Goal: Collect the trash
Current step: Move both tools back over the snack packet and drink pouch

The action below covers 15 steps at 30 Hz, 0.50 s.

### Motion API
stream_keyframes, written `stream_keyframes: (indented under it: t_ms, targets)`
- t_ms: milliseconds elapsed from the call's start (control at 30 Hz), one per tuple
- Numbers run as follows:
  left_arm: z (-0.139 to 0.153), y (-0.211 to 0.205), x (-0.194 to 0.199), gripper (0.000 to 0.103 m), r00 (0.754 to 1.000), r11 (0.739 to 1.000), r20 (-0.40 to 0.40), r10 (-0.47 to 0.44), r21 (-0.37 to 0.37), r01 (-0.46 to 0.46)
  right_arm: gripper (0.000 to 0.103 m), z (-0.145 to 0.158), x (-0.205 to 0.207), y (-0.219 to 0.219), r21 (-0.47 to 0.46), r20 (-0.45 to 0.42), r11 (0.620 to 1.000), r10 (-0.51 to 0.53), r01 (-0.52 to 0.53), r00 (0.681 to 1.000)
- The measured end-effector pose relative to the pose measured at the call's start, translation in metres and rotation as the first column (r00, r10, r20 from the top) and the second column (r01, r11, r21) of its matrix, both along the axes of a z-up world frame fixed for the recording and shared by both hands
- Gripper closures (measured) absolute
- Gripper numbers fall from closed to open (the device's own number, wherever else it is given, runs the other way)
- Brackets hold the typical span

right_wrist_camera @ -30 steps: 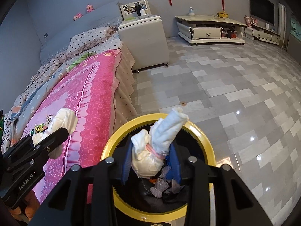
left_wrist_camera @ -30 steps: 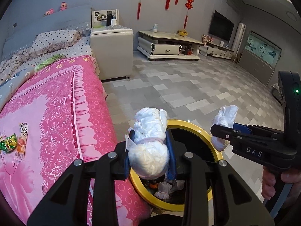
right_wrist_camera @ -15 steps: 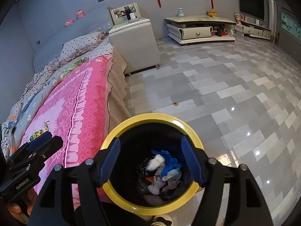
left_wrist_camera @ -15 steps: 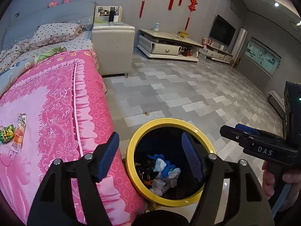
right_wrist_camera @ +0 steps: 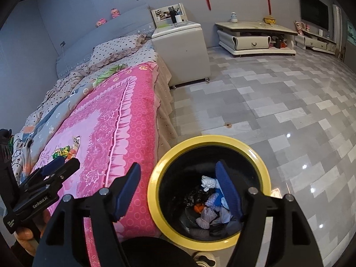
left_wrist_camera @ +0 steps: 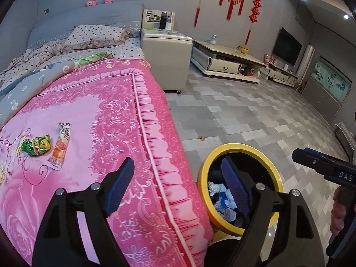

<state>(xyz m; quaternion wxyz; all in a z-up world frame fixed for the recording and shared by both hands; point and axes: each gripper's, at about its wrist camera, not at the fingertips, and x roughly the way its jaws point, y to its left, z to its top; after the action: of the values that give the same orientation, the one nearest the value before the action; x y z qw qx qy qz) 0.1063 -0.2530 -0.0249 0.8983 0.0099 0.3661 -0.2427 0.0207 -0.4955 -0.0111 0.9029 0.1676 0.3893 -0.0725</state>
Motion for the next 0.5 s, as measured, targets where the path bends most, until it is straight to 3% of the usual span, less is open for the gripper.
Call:
stream_keyframes:
  t_ms: [500]
  targets:
    - [-0.007,0.129,0.041,0.026,0.981,0.978,0.072,0.181,0.089,-0.187,0.032,0.013,0.082,0.097,0.028,-0.022,0.973,0.228,-0.227,0.973]
